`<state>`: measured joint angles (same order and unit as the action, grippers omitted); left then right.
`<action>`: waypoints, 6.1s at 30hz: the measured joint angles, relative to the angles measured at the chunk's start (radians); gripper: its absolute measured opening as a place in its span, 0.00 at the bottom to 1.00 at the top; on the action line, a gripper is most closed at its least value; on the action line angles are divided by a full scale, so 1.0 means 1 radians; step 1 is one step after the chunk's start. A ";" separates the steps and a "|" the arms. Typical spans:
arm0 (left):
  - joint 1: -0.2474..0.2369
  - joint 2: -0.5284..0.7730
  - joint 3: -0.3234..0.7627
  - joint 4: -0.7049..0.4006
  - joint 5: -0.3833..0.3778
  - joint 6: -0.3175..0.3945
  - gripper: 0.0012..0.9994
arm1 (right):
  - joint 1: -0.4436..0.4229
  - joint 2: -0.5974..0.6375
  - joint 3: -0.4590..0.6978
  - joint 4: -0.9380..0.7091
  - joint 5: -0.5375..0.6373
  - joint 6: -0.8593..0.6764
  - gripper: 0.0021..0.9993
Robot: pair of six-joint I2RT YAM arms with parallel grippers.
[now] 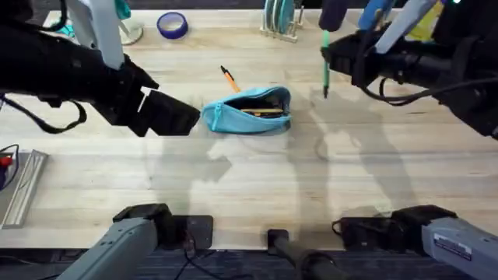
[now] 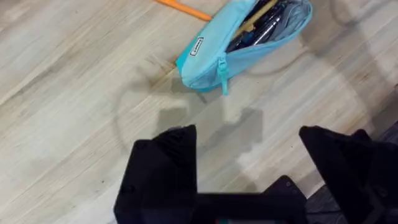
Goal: Unzip the bag, pick up the pens from the table one at a time and place them inside, then zip the bag closed.
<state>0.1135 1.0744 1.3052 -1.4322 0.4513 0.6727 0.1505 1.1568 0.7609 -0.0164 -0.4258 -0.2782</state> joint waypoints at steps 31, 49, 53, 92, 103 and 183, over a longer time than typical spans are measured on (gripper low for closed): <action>0.000 0.000 0.000 0.000 0.000 0.000 0.99 | 0.316 0.141 0.000 0.063 -0.186 -0.424 0.03; 0.000 0.000 0.000 0.000 0.000 0.000 1.00 | 0.378 0.315 0.000 0.078 -0.142 -0.532 0.03; 0.000 0.000 0.000 0.000 0.000 0.000 1.00 | 0.384 0.354 0.000 0.090 -0.144 -0.538 0.03; 0.000 0.000 0.000 0.000 0.000 0.000 1.00 | 0.383 0.365 0.001 0.150 -0.138 -0.451 1.00; 0.000 0.000 0.000 0.000 0.000 0.000 1.00 | 0.353 0.196 0.032 0.124 -0.066 -0.109 1.00; -0.159 0.728 0.420 0.165 -0.095 -0.686 1.00 | 0.283 -0.056 0.143 -0.631 0.292 0.264 1.00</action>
<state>-0.0459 1.8021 1.7255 -1.2675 0.3567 -0.0137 0.4332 1.1012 0.9035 -0.6476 -0.1337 -0.0139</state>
